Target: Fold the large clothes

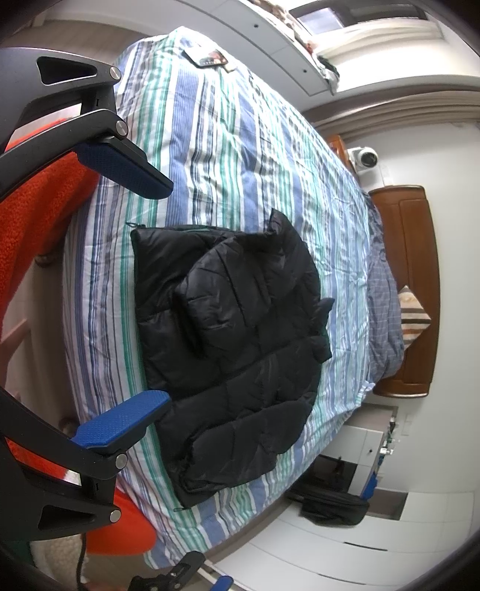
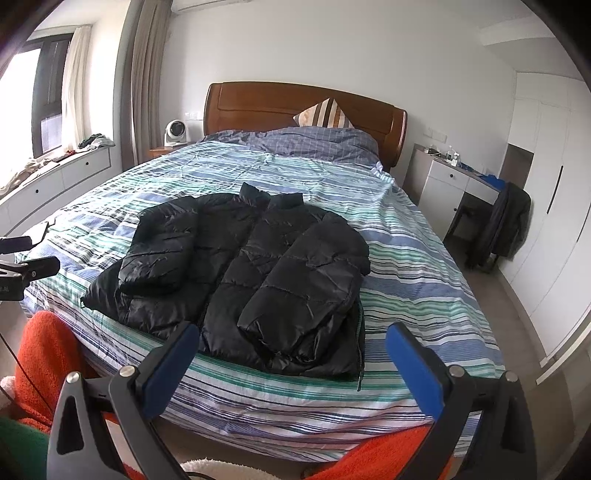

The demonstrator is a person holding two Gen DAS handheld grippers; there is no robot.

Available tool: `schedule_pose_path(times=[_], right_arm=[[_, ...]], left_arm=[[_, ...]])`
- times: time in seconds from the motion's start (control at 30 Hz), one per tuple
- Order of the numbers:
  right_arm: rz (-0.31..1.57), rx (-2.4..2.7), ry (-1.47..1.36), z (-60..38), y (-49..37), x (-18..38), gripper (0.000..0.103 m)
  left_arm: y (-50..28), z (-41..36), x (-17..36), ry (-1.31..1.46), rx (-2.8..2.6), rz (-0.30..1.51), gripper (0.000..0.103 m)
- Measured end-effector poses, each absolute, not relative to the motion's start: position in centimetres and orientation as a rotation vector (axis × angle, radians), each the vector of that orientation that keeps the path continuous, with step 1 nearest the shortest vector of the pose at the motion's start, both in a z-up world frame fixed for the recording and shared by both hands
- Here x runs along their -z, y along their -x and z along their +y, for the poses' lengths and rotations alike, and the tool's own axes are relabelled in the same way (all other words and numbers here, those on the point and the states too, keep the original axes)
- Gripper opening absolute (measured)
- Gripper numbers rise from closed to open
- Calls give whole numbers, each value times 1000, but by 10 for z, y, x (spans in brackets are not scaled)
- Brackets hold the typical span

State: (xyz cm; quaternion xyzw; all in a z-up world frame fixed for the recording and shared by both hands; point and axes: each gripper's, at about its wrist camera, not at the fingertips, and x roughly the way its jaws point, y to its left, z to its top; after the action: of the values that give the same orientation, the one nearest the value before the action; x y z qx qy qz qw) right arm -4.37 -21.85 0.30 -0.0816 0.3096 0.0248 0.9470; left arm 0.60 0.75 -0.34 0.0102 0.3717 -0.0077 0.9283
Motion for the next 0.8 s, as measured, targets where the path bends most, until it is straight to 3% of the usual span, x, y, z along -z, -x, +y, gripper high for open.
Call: schedule_pose_path(times=[0.8], right_arm=[[573,-96,101,-227,49,-12,103]], left_arm=[[-15,21,16,29,-28,778,103]])
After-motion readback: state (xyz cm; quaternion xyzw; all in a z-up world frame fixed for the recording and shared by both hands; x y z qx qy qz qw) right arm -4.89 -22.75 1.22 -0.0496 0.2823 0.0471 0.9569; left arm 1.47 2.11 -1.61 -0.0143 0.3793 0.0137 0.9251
